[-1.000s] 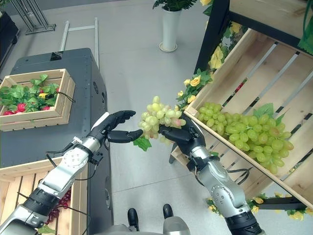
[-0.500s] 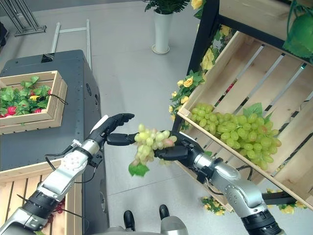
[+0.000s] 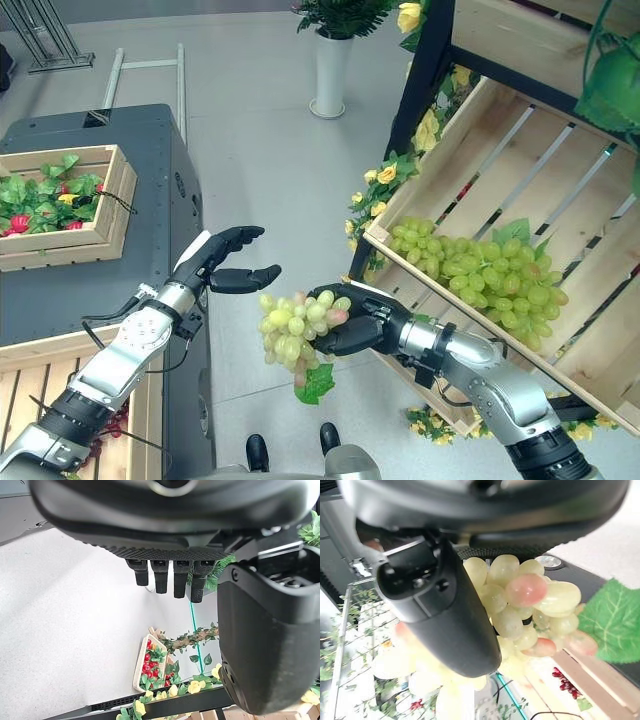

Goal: Pick up the fruits from the basket on one side to the basket on the other side

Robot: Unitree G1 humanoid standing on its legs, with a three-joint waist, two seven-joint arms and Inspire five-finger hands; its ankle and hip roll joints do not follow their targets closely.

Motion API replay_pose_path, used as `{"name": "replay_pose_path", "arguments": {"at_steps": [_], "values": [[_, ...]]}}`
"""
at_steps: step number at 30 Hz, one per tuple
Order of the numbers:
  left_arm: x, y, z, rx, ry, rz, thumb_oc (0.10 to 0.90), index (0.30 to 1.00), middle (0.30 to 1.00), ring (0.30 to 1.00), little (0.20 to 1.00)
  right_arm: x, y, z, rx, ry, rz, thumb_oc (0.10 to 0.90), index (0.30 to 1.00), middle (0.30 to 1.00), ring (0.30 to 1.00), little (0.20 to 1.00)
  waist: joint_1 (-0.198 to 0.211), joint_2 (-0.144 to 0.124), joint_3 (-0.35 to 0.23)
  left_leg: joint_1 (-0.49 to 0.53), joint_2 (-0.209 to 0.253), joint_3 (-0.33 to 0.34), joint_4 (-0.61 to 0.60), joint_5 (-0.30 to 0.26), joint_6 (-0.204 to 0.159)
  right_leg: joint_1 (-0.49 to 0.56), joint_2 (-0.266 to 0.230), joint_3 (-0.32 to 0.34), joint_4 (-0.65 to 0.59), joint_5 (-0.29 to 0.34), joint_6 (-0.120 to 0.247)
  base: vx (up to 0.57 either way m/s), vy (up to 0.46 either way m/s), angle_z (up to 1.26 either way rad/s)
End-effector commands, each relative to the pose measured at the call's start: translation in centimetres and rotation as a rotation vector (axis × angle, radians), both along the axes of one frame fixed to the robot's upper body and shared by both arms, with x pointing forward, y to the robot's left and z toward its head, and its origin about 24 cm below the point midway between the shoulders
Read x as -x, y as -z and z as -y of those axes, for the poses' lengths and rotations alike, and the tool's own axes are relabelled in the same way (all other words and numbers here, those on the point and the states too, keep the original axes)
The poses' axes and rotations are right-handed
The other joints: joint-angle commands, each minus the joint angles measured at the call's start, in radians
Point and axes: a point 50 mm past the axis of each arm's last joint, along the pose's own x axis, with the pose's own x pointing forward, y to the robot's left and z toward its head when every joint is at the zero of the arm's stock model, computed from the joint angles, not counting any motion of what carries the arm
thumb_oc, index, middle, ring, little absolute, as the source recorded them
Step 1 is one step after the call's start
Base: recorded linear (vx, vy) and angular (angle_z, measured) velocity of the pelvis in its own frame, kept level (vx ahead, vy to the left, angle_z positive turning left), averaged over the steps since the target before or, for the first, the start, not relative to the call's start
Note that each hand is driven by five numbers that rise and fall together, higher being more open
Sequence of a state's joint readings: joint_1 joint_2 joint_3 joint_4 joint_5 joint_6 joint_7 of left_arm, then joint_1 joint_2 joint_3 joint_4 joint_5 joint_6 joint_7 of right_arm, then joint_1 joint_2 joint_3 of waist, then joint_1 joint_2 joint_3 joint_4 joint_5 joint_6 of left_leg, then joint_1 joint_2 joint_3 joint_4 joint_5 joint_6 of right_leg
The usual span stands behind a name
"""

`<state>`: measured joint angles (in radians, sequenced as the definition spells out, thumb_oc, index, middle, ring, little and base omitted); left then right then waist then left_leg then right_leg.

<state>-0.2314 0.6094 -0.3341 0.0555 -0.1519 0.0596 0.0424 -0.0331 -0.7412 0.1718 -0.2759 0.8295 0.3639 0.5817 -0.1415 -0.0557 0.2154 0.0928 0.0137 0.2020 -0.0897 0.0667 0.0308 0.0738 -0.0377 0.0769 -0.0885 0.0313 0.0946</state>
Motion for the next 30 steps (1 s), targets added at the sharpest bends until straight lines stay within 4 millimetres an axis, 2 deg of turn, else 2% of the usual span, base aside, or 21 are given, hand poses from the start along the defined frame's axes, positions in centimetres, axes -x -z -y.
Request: {"name": "replay_pose_path", "arguments": {"at_steps": [1,2,8,10,12,19,20,23,26,27,29,30], "values": [[-1.3,-2.8,-0.6,0.018,-0.002,0.190,0.800,0.900,0.900,0.900,0.900,0.3,-8.3,-1.8,-0.375,-0.164,0.429,0.400,0.300,0.300,0.300,0.300,0.019,-0.004,-0.112,0.021,0.002,-0.060,0.002,-0.118,-0.026,-0.021,0.016,-0.058,0.001,0.010,0.018,0.00,0.000,0.00],[-1.3,-2.7,-0.5,0.019,0.002,0.187,0.800,0.900,0.900,0.900,0.900,0.4,-9.2,-1.8,-0.411,-0.167,0.484,0.400,0.300,0.300,0.300,0.300,0.020,-0.001,-0.113,0.023,0.003,-0.059,0.002,-0.120,-0.026,-0.020,0.016,-0.056,0.002,0.008,0.018,0.00,0.000,0.00],[-1.4,-2.6,-0.1,0.028,0.008,0.184,0.800,0.900,0.900,0.900,0.900,1.0,-11.1,-1.7,-0.540,-0.153,0.621,0.400,0.300,0.300,0.300,0.300,0.017,0.010,-0.114,0.028,0.000,-0.057,0.002,-0.129,-0.021,-0.017,0.014,-0.048,0.003,0.003,0.020,0.00,0.006,0.00],[-1.4,-2.5,-0.1,0.029,0.002,0.180,0.800,0.900,0.900,0.900,0.900,1.5,-12.5,-1.2,-0.602,-0.114,0.697,0.400,0.300,0.300,0.300,0.300,0.013,0.015,-0.117,0.025,0.000,-0.052,0.002,-0.127,-0.021,-0.024,0.015,-0.039,0.006,0.006,0.019,0.00,0.016,0.00],[-1.4,-2.4,-0.1,0.030,0.000,0.178,0.800,0.900,0.900,0.900,0.900,1.6,-13.0,-0.9,-0.629,-0.091,0.723,0.400,0.300,0.300,0.300,0.300,0.010,0.017,-0.118,0.026,0.000,-0.050,0.002,-0.129,-0.021,-0.026,0.016,-0.035,0.007,0.005,0.020,0.00,0.000,0.00],[-0.9,-1.8,-1.0,0.036,-0.036,0.175,0.800,0.900,0.900,0.900,0.900,2.9,-13.8,2.4,-0.708,0.069,0.859,0.400,0.300,0.300,0.300,0.300,-0.023,0.033,-0.116,0.031,0.001,-0.031,0.002,-0.138,-0.016,-0.037,0.023,-0.010,0.020,0.001,0.021,0.00,0.037,-0.10],[-0.9,-1.6,-1.2,0.037,-0.051,0.174,0.800,0.900,0.900,0.900,0.900,3.3,-14.3,3.4,-0.733,0.139,0.908,0.400,0.300,0.300,0.300,0.300,-0.034,0.035,-0.115,0.032,0.003,-0.023,0.002,-0.140,-0.015,-0.041,0.025,-0.003,0.022,0.001,0.022,0.00,0.025,-0.03],[-0.8,-1.4,-1.4,0.034,-0.060,0.172,0.800,0.900,0.900,0.900,0.900,3.4,-14.8,4.5,-0.763,0.221,0.940,0.400,0.300,0.300,0.300,0.300,-0.042,0.038,-0.116,0.034,0.004,-0.017,0.002,-0.143,-0.014,-0.044,0.028,0.005,0.027,-0.002,0.022,0.01,0.013,-0.08],[-0.9,-1.0,-1.2,0.034,-0.072,0.164,0.800,0.900,0.900,0.900,0.900,3.3,-15.5,6.0,-0.779,0.376,0.985,0.400,0.300,0.300,0.300,0.300,-0.057,0.044,-0.117,0.039,0.005,-0.013,0.002,-0.155,-0.012,-0.044,0.032,0.013,0.030,-0.010,0.024,0.04,0.032,-0.17],[-1.0,-0.9,-1.0,0.036,-0.082,0.159,0.800,0.900,0.900,0.900,0.900,3.3,-15.9,6.9,-0.797,0.500,1.001,0.400,0.300,0.300,0.300,0.300,-0.067,0.047,-0.115,0.041,0.005,-0.008,0.002,-0.158,-0.009,-0.045,0.035,0.020,0.033,-0.013,0.024,0.04,0.034,-0.07],[-0.9,-0.7,-0.9,0.036,-0.087,0.155,0.800,0.900,0.900,0.900,0.900,3.3,-16.0,7.5,-0.810,0.571,1.005,0.400,0.300,0.300,0.300,0.300,-0.073,0.049,-0.116,0.042,0.006,-0.004,0.002,-0.160,-0.007,-0.050,0.038,0.026,0.038,-0.014,0.024,0.02,0.025,-0.08],[-0.9,-0.5,-0.8,0.033,-0.090,0.151,0.800,0.900,0.900,0.900,0.900,3.3,-16.0,8.2,-0.833,0.673,0.994,0.400,0.300,0.300,0.300,0.300,-0.081,0.053,-0.115,0.043,0.007,0.002,0.003,-0.161,-0.006,-0.052,0.040,0.031,0.041,-0.015,0.024,0.02,0.026,-0.13]]}}
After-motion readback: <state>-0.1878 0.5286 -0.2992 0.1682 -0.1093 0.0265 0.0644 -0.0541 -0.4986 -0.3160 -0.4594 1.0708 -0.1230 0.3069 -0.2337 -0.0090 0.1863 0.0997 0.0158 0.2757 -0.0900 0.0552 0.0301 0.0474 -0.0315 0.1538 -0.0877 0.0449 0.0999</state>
